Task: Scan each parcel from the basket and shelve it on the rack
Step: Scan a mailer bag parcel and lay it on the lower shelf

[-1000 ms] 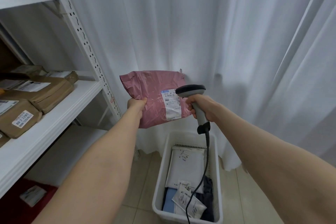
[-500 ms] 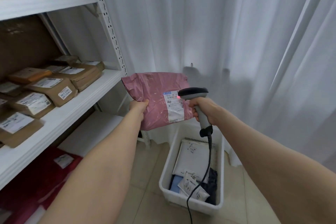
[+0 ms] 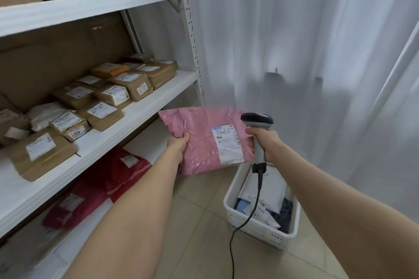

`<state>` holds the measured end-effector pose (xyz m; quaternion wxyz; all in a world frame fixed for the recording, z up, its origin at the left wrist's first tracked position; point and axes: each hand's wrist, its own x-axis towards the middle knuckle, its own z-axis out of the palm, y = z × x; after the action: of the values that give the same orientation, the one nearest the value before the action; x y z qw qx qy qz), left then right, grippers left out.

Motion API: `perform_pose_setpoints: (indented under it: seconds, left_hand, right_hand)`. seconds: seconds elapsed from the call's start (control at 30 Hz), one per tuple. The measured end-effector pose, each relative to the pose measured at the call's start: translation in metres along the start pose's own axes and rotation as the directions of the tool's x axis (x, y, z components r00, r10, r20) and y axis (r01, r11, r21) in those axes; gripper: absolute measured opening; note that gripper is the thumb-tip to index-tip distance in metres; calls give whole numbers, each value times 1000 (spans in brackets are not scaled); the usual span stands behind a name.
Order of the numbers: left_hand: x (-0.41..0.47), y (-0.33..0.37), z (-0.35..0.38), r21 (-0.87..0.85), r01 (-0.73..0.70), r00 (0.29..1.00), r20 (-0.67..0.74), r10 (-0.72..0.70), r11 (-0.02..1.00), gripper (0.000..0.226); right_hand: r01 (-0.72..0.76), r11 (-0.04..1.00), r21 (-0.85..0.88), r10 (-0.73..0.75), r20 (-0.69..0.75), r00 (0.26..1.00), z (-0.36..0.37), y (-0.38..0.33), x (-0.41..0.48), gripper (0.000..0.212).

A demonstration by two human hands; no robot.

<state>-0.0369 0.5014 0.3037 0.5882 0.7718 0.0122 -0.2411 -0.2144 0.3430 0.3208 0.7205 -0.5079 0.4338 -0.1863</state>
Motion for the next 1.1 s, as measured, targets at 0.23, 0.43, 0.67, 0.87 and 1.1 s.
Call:
perform_pose_setpoints:
  seconds: [0.23, 0.43, 0.67, 0.87, 1.1]
  left_hand:
    - [25, -44, -77, 70, 136, 991, 7, -137, 988, 59]
    - [55, -82, -140, 179, 218, 975, -9, -220, 959, 71]
    - [92, -106, -185, 459, 148, 975, -217, -50, 876, 77]
    - [92, -136, -197, -141, 489, 837, -205, -508, 861, 82]
    - [94, -167, -163, -673, 522, 837, 286, -467, 523, 36]
  right_hand:
    - [-57, 996, -66, 54, -57, 997, 57, 33, 4, 28]
    - [-166, 976, -144, 171, 18, 985, 128, 81, 3, 25]
    - [-238, 969, -65, 235, -53, 971, 183, 120, 9, 11]
    - [-324, 944, 62, 329, -155, 931, 220, 141, 23, 11]
    - [-357, 934, 25, 354, -202, 913, 253, 185, 34, 20]
